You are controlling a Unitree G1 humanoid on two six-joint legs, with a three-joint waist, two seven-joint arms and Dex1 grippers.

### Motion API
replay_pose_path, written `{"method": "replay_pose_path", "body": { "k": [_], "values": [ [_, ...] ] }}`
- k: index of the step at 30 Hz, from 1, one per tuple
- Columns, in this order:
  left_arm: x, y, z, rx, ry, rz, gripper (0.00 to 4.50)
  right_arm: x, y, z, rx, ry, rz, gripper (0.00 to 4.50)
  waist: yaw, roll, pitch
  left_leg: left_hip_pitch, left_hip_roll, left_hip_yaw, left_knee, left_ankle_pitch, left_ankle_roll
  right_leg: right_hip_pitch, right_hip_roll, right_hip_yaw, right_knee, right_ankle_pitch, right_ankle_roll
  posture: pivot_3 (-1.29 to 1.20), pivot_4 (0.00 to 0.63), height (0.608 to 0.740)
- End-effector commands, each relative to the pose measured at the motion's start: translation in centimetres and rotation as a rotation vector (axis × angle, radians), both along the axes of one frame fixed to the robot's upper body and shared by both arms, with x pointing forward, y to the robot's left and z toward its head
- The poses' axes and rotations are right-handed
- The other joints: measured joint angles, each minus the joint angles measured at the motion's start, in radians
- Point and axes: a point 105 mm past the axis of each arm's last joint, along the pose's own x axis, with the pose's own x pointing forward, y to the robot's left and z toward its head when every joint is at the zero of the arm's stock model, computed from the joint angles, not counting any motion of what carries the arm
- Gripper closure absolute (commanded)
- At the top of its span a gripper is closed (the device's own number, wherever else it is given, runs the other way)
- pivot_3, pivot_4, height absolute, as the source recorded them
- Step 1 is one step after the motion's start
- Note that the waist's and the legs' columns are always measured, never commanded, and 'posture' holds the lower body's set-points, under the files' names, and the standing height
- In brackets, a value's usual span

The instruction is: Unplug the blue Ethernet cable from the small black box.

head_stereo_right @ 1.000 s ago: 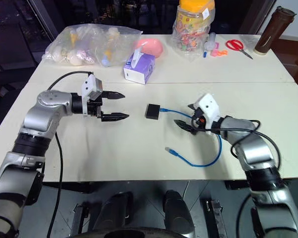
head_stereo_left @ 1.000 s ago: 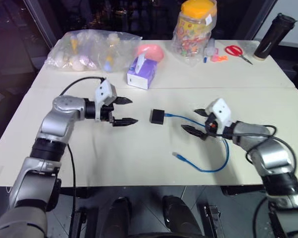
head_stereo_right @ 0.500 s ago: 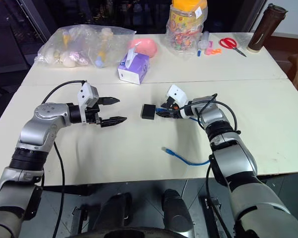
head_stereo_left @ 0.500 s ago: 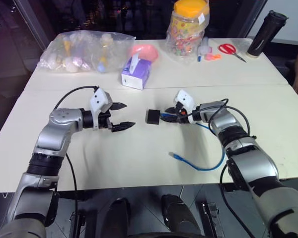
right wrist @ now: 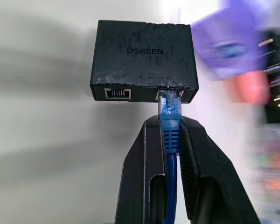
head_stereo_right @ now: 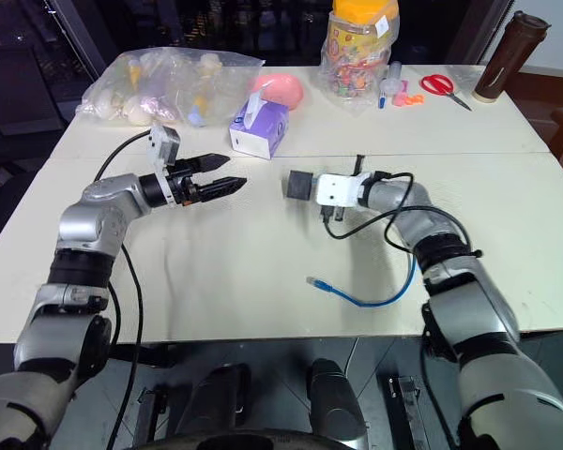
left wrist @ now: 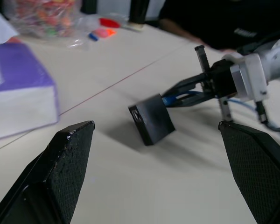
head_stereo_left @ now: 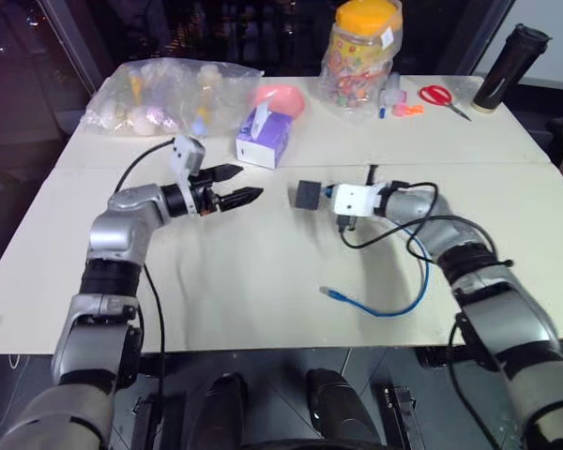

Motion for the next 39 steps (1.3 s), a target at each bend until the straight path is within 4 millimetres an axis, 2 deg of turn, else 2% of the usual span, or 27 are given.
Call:
{"method": "replay_pose_path", "body": {
  "k": [1,4,7,10,13,16,23,24,25,33,34,36,39],
  "values": [
    [1.8,-1.0,1.8,-0.129,0.038,-0.009,0.03,-1.9,1.7,4.8,0.026,-0.229,0.111,4.44,-0.001,0.000,0.000,0.000,0.000,0.000,-0.001,0.000,0.000,0.000,0.000,0.000,0.000,0.000,0.000,0.00,0.150,0.739],
    [2.5,-2.5,2.3,-0.139,0.051,-0.041,0.03,-3.1,2.3,6.3,0.041,-0.288,0.125,4.44,-0.011,0.000,0.000,-0.001,0.000,0.000,-0.001,0.000,0.000,-0.001,0.000,0.000,0.000,0.000,0.000,0.00,0.150,0.739],
    [2.7,-3.5,2.1,-0.118,0.050,-0.065,0.03,-3.7,2.9,6.8,0.056,-0.303,0.125,4.44,-0.023,0.000,0.000,0.000,0.000,0.000,-0.002,0.000,0.000,-0.001,0.000,0.000,-0.001,0.000,0.001,0.00,0.150,0.739],
    [2.6,-5.1,1.9,-0.119,0.063,-0.109,0.03,-4.2,3.2,6.7,0.051,-0.297,0.113,4.44,-0.023,-0.001,0.000,0.000,0.000,0.000,-0.002,0.000,0.000,-0.001,0.000,0.000,-0.001,-0.001,0.001,0.00,0.150,0.739],
    [2.6,-5.8,2.0,-0.146,0.071,-0.117,0.03,-4.7,3.7,6.5,0.074,-0.284,0.111,4.44,-0.023,-0.001,0.000,-0.001,0.000,0.000,-0.002,0.000,0.000,-0.001,0.000,0.000,-0.001,-0.001,0.001,0.00,0.150,0.739],
    [2.5,-6.2,2.4,-0.177,0.069,-0.141,0.88,-5.2,4.0,6.3,0.080,-0.274,0.111,4.50,-0.024,-0.001,0.001,-0.001,0.000,0.000,-0.001,0.000,0.000,-0.001,0.000,0.000,-0.001,-0.001,0.001,0.00,0.150,0.739],
    [2.1,-6.2,2.3,-0.197,0.085,-0.181,3.65,-5.4,4.2,6.4,0.081,-0.275,0.102,4.50,-0.023,-0.001,0.001,-0.001,0.000,0.000,-0.002,0.000,0.000,-0.001,0.000,0.000,0.000,-0.001,0.001,0.00,0.150,0.739],
    [1.9,-6.2,2.2,-0.199,0.092,-0.194,3.97,-5.4,4.2,6.5,0.081,-0.282,0.100,4.50,-0.023,-0.001,0.001,-0.001,0.000,0.000,-0.002,0.000,0.000,-0.001,0.000,0.000,0.000,-0.001,0.001,0.00,0.150,0.739],
    [1.8,-6.2,2.2,-0.202,0.098,-0.199,4.01,-5.3,4.2,6.6,0.082,-0.285,0.097,4.50,-0.023,-0.001,0.001,-0.001,0.000,0.000,-0.002,0.000,0.000,-0.001,0.000,0.000,0.000,-0.001,0.001,0.00,0.150,0.739],
    [2.0,-5.9,1.2,-0.176,0.108,-0.169,4.02,-5.0,4.6,7.2,0.089,-0.292,0.094,4.50,-0.023,-0.001,0.001,-0.001,0.000,0.000,-0.002,0.000,0.000,-0.001,0.000,0.000,0.000,-0.001,0.001,0.00,0.150,0.739],
    [2.1,-5.8,1.1,-0.174,0.111,-0.162,3.22,-5.0,4.6,7.2,0.094,-0.291,0.092,4.50,-0.023,-0.001,0.001,-0.001,0.000,0.000,-0.002,0.000,0.000,-0.001,0.000,0.000,0.000,-0.001,0.001,0.00,0.150,0.739],
    [2.1,-5.6,1.0,-0.168,0.113,-0.153,2.64,-5.0,4.5,7.2,0.097,-0.290,0.090,4.50,-0.024,-0.001,0.001,-0.001,0.000,0.000,-0.002,0.000,0.000,-0.001,0.000,0.000,0.000,-0.001,0.001,0.00,0.150,0.739],
    [2.1,-5.3,0.7,-0.164,0.118,-0.155,1.45,-4.9,4.4,7.0,0.099,-0.287,0.083,4.50,-0.023,-0.001,0.001,-0.001,0.000,-0.001,-0.002,0.000,0.000,-0.001,0.000,0.000,0.000,-0.001,0.001,0.00,0.150,0.739]
  ]
}}
